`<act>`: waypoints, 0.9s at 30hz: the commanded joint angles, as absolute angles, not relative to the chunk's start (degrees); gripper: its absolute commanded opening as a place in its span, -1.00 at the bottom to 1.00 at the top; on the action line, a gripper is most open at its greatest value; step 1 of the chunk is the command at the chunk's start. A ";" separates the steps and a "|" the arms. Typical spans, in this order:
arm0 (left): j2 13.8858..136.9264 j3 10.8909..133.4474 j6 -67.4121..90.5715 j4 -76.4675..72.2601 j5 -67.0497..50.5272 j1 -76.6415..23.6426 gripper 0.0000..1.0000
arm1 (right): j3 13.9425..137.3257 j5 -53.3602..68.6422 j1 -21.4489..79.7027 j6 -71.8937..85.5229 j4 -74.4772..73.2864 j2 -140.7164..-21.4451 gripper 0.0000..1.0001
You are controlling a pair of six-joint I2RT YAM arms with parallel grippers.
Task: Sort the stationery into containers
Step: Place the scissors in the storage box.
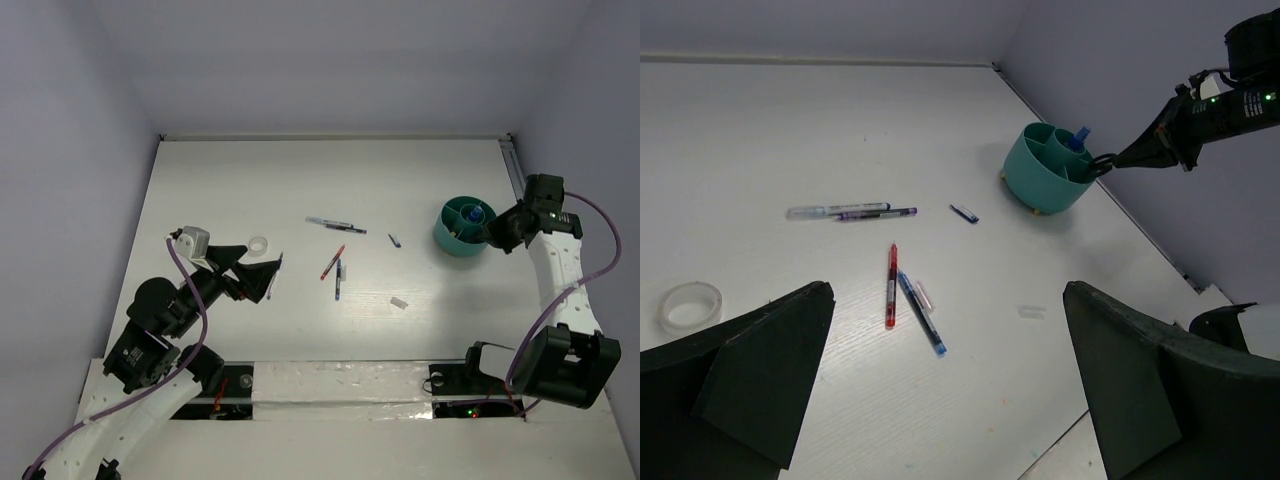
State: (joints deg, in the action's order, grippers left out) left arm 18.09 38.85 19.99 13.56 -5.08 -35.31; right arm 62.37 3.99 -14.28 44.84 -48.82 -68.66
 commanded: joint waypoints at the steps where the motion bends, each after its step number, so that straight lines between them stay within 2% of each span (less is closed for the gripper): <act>1: 17.49 38.76 19.86 11.69 -4.83 -35.68 0.98 | 64.25 2.90 -14.77 45.53 -47.64 -70.66 -1.00; 8: 17.49 38.76 19.86 11.60 -5.10 -35.68 0.98 | 63.99 1.58 -15.29 46.05 -47.20 -71.63 -1.00; 10: 17.49 38.67 19.86 11.60 -5.27 -35.68 0.98 | 63.81 2.11 -15.29 46.32 -46.50 -71.63 -0.94; 14: 17.49 38.67 19.86 11.51 -5.19 -35.68 0.98 | 64.42 2.55 -15.29 45.88 -45.88 -72.68 -0.54; 16: 17.67 38.67 19.95 11.51 -5.19 -35.68 0.98 | 64.86 2.37 -15.29 45.09 -45.88 -72.95 -0.44; 18: 18.02 38.67 19.86 11.60 -5.36 -35.68 0.98 | 65.21 2.55 -15.29 44.56 -45.70 -73.30 -0.25; 27: 18.63 38.58 20.04 11.78 -5.01 -35.68 0.98 | 74.07 5.10 -15.29 38.59 -47.11 -74.18 0.13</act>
State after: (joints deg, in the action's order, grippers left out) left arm 18.13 38.85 20.01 13.56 -5.10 -35.31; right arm 67.22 3.88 -14.96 42.22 -48.12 -75.85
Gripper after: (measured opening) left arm 0.990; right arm 0.549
